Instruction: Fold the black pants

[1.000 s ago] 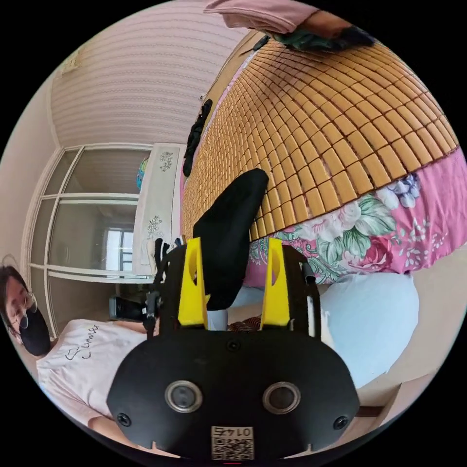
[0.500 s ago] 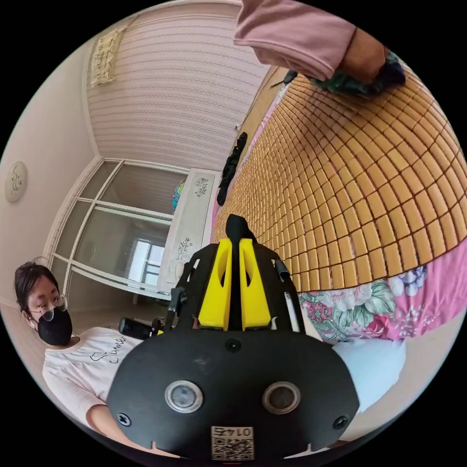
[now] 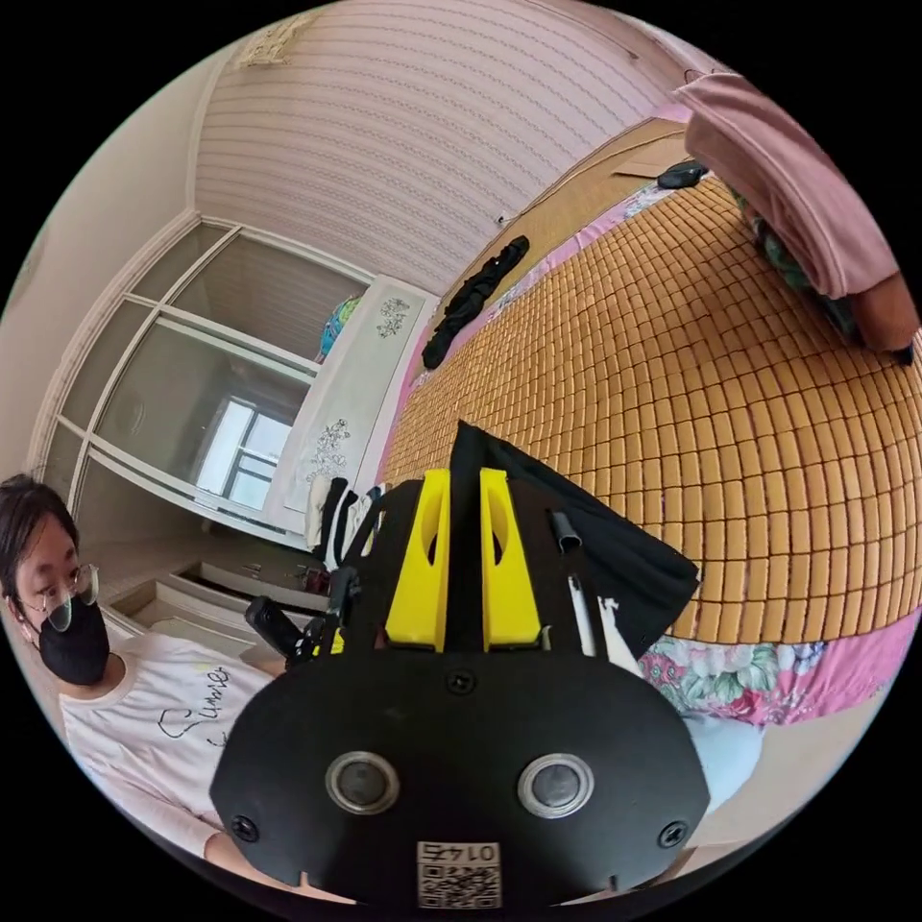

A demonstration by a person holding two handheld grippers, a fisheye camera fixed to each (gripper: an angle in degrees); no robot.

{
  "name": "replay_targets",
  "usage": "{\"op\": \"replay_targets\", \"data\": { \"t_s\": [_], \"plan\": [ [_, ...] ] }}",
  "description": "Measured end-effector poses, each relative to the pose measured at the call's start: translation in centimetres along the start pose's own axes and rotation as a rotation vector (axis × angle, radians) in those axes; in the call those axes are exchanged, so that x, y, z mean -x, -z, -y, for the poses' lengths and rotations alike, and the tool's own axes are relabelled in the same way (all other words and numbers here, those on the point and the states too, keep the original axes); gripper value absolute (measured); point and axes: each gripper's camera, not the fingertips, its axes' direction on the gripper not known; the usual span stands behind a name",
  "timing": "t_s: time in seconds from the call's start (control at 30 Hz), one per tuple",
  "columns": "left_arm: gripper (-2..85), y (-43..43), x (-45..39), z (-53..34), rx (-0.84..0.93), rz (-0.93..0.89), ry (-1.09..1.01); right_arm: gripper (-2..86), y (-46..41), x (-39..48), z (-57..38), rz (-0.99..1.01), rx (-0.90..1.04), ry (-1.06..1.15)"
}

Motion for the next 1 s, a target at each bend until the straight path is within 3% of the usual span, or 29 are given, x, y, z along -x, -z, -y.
{"op": "replay_targets", "data": {
  "t_s": [0.1,0.27,0.5,0.73,1.0],
  "plan": [
    [5.2,0.1,5.5,-2.6,0.097,0.163,0.184,7.1,-5.1,0.6,0.5,-0.095,0.076,0.013],
    [5.1,0.4,10.2,-4.1,0.145,0.212,0.35,5.6,-6.7,1.6,-2.7,-0.218,0.141,0.053],
    [7.4,-2.1,9.1,-0.4,0.167,0.18,0.16,5.5,-11.0,1.9,-12.0,-0.329,0.388,0.036],
    [15.3,-3.7,13.3,2.9,0.184,0.135,0.149,14.0,-7.1,-0.7,-15.0,-0.349,-0.034,-0.22],
    [14.4,-9.5,19.1,3.4,0.387,-0.04,0.271,13.9,-12.2,-3.1,-17.2,-0.109,-0.076,-0.31]
  ]
}}
